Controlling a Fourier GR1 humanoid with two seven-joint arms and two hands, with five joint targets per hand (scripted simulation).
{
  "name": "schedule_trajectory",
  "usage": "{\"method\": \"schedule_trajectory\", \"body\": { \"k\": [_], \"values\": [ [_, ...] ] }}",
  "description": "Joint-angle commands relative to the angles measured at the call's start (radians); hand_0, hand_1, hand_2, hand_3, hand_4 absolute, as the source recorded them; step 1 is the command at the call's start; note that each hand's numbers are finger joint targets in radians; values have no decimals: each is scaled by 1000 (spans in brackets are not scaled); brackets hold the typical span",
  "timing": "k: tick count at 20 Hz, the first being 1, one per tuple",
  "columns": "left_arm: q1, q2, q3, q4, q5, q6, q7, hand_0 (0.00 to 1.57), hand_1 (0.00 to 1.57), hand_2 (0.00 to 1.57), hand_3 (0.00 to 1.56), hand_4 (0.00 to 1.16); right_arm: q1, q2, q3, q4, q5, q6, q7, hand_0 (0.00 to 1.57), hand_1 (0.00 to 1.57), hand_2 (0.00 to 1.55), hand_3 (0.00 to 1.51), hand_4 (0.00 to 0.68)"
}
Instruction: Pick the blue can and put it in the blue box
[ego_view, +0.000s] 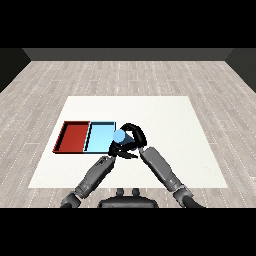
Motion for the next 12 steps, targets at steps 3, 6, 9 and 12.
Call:
{"method": "schedule_trajectory", "body": {
  "k": [3, 6, 9, 12],
  "values": [
    [-3, 0, 7, 26, -2, -8, -47, 0, 0, 0, 0, 101, -27, 0, 65, 41, -5, -22, -37, 1363, 1363, 1442, 1397, 615],
    [-94, 41, -7, 59, -119, 124, 36, 270, 270, 517, 0, 571, -10, 0, 44, 23, 11, -5, -20, 1278, 1278, 1416, 1396, 613],
    [-72, 8, -26, 67, -178, 158, 41, 449, 449, 560, 406, 277, -46, 0, 141, -15, -69, -77, -1, 1450, 1450, 1457, 1391, 595],
    [-84, 33, -68, 62, -244, 195, 69, 393, 393, 574, 88, 125, -16, 0, 167, -26, -57, -86, -21, 1478, 1478, 1473, 1400, 599]
  ]
}}
